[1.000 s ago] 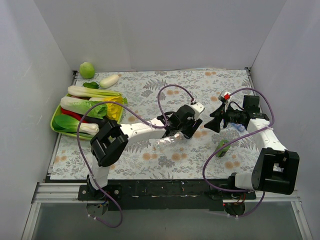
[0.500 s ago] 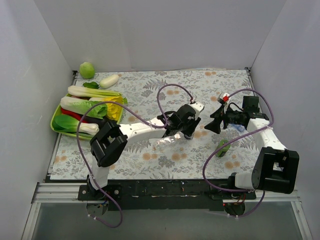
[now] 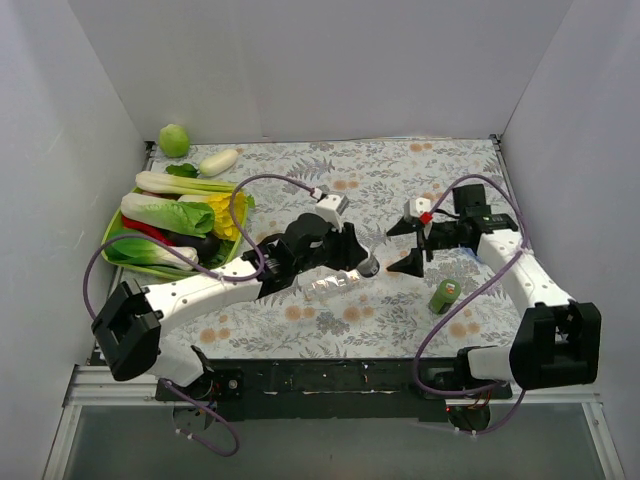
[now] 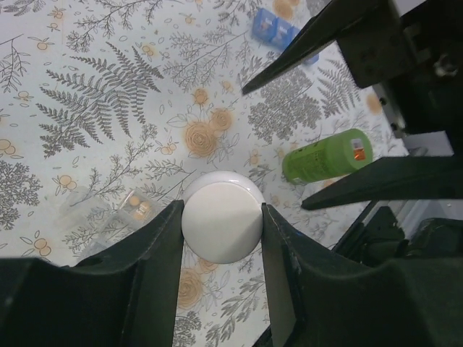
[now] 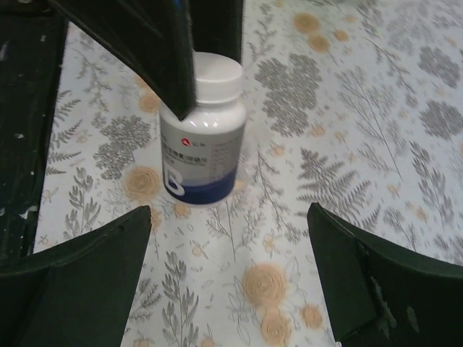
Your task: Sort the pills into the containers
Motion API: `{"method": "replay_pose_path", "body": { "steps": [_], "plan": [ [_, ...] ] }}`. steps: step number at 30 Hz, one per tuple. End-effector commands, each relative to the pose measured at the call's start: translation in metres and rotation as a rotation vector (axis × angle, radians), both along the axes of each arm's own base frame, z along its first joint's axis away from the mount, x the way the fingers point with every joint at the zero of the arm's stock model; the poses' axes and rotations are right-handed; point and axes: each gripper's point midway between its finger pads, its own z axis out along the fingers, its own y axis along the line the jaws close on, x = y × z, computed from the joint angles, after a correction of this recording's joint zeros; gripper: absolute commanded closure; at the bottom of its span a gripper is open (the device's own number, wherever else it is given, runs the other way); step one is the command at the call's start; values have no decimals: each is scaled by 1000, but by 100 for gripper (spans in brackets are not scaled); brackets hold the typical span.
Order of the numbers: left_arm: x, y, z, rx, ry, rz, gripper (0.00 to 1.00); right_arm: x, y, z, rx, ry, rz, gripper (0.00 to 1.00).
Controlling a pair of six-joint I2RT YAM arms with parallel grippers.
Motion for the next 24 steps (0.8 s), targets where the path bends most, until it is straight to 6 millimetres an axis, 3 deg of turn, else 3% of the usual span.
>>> {"method": "replay_pose_path", "body": {
  "steps": [1,2,3,4,7,12,21,24],
  "plan": [
    [-6,3,35,-224,32,45,100,-20,38,11,-2,-45,181,4],
    [-6,5,36,-248,51,61,100,-25,41,3,-13,27,150,3],
    [-7,8,32,-252,59,75,100,-24,49,1,-48,-12,140,3],
    [-7,9,38,-276,54,84,100,-17,55,13,-27,-91,123,2],
    [-5,15,39,-315,69,129,100,-29,71,14,-23,-76,129,2],
    [-6,20,54,-393,71,158,100,-33,88,2,-52,-21,108,5],
    [-4,31,63,-455,82,217,100,-25,92,-4,-62,35,56,26],
    [-3,33,64,-468,87,222,100,-30,92,0,-46,37,72,47]
  ]
}}
